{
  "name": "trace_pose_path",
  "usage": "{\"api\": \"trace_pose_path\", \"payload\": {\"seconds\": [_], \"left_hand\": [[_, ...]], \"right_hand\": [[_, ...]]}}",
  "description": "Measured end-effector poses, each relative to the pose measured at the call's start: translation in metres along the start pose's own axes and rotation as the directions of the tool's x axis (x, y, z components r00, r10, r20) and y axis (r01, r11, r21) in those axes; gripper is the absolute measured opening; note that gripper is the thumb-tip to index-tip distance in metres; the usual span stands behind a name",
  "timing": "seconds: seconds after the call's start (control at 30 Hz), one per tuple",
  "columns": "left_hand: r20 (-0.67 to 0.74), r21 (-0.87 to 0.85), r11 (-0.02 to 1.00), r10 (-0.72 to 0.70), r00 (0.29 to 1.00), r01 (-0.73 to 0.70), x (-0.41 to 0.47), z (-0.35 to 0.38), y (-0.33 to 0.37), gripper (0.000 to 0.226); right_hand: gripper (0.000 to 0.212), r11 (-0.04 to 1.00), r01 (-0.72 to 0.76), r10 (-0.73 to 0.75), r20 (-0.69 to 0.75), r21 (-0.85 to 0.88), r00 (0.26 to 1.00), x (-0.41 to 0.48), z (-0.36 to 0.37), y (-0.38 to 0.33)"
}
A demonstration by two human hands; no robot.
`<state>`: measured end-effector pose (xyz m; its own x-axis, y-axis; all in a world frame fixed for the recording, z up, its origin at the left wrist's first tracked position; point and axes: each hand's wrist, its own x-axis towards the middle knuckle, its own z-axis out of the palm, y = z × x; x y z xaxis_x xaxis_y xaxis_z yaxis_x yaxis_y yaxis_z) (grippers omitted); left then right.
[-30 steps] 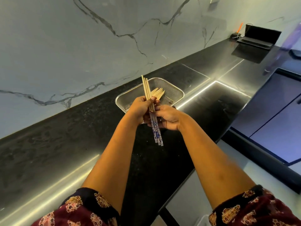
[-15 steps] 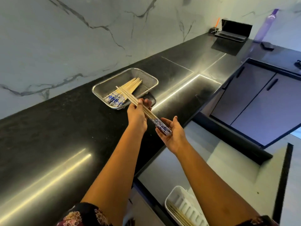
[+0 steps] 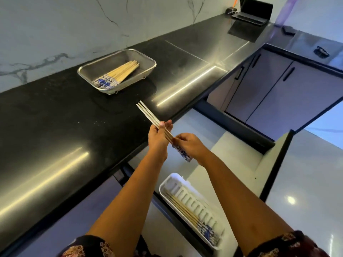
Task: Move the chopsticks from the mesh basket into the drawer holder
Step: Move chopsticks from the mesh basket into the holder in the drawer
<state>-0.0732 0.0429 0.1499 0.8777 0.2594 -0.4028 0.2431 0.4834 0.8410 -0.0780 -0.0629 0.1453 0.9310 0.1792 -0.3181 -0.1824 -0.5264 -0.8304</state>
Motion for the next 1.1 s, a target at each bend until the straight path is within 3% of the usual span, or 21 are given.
{"api": "trace_pose_path", "payload": {"seconds": [0.17, 0.3, 0.37, 0.5, 0.57, 0.67, 0.73, 0.83, 1.1], "left_hand": [[0.056, 0.154, 0.988, -0.038, 0.998, 0.029, -0.024, -0.003, -0.060, 0.029], [0.133, 0.302, 0.952, -0.093, 0.987, 0.049, -0.033, -0.025, -0.094, 0.021], [0.088, 0.405, 0.914, -0.074, 0.993, 0.032, -0.031, -0.041, -0.104, 0.023], [-0.103, 0.648, 0.760, 0.032, 0.994, 0.043, -0.026, -0.076, -0.104, 0.028], [-0.028, 0.759, 0.651, 0.040, 0.999, -0.005, -0.024, -0.090, -0.103, 0.029], [0.084, 0.874, 0.484, -0.067, 0.994, -0.041, -0.022, -0.100, -0.109, 0.031], [0.116, 0.918, 0.392, -0.122, 0.986, -0.059, -0.024, -0.103, -0.114, 0.032], [0.134, 0.955, 0.280, -0.122, 0.984, -0.095, -0.028, -0.106, -0.117, 0.032], [0.158, 0.954, 0.261, -0.034, 0.987, -0.144, -0.034, -0.112, -0.118, 0.045]], "right_hand": [[0.034, 0.991, -0.013, 0.027, 0.106, -0.132, 0.994, -0.013, -0.001, 0.019], [0.030, 0.972, -0.082, 0.122, 0.176, -0.220, 0.977, -0.029, 0.002, 0.051], [0.024, 0.946, -0.114, 0.179, 0.196, -0.302, 0.964, -0.038, 0.006, 0.070], [0.021, 0.834, -0.152, 0.309, 0.222, -0.530, 0.925, -0.053, 0.015, 0.108], [0.024, 0.789, -0.168, 0.350, 0.207, -0.591, 0.914, -0.060, 0.023, 0.121], [0.033, 0.736, -0.179, 0.382, 0.181, -0.653, 0.906, -0.067, 0.036, 0.136], [0.014, 0.700, -0.189, 0.385, 0.142, -0.689, 0.912, -0.070, 0.044, 0.139], [0.024, 0.656, -0.186, 0.366, 0.093, -0.731, 0.926, -0.073, 0.053, 0.143], [0.027, 0.595, -0.211, 0.381, 0.041, -0.775, 0.924, -0.083, 0.061, 0.156]]}}
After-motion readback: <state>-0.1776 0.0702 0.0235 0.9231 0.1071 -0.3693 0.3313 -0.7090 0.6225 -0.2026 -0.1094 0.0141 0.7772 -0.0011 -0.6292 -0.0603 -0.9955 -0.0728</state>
